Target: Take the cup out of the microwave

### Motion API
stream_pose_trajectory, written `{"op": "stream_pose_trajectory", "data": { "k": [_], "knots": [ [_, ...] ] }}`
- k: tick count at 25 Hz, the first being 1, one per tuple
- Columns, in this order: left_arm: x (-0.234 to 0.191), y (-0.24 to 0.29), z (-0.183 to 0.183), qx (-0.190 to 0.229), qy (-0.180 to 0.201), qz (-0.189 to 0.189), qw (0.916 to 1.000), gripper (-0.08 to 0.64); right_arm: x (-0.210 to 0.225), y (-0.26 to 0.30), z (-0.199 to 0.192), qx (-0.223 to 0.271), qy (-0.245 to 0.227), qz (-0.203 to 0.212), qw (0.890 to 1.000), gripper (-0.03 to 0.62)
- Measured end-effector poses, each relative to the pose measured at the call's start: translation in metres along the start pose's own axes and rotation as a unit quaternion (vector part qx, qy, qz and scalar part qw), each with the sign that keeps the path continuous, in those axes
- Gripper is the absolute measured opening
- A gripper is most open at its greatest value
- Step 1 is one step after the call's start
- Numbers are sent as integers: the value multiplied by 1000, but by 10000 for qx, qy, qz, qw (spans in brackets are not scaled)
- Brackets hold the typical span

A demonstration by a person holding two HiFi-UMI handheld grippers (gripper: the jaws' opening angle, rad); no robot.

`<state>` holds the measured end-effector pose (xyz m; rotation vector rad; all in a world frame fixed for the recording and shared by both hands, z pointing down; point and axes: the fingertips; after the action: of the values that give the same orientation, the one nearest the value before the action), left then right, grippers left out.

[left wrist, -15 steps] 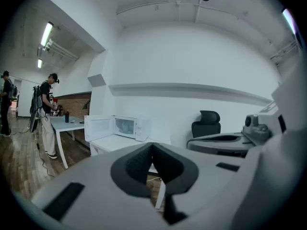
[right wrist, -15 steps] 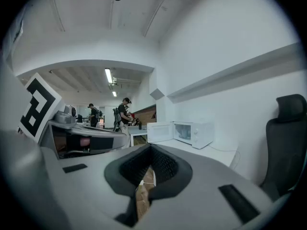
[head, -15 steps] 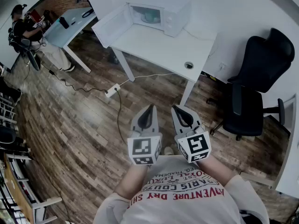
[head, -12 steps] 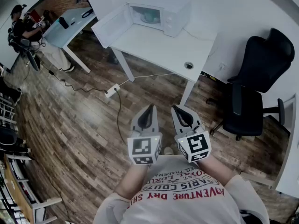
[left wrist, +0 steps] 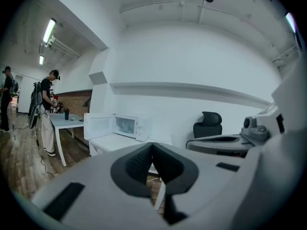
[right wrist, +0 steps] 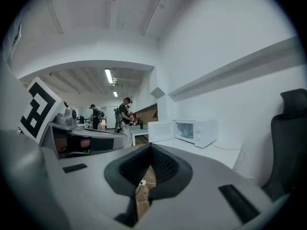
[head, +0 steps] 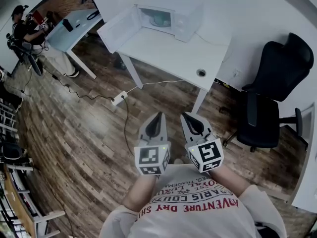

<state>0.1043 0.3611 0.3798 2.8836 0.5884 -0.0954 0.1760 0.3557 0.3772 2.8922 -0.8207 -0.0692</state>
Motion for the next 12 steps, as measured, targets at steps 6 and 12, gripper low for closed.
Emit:
{"op": "stream_pose_trajectory", "data": {
  "k": [6, 12],
  "knots": [
    [-14, 7, -7, -78, -49, 26, 10000, 7, -2, 23, -6, -111, 91, 102, 9998, 11],
    [-68, 17, -2, 8, -108, 283, 9995, 6, -2, 64, -1, -164, 125, 60, 9998, 12]
  ]
}}
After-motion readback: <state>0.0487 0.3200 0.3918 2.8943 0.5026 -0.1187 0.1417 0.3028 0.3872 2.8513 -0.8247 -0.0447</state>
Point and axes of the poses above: the fingertips, and each gripper's own axes: y forward along the fingers, x to its right, z out of its top, and after that the axes turned 12 degrees about -z, right-handed
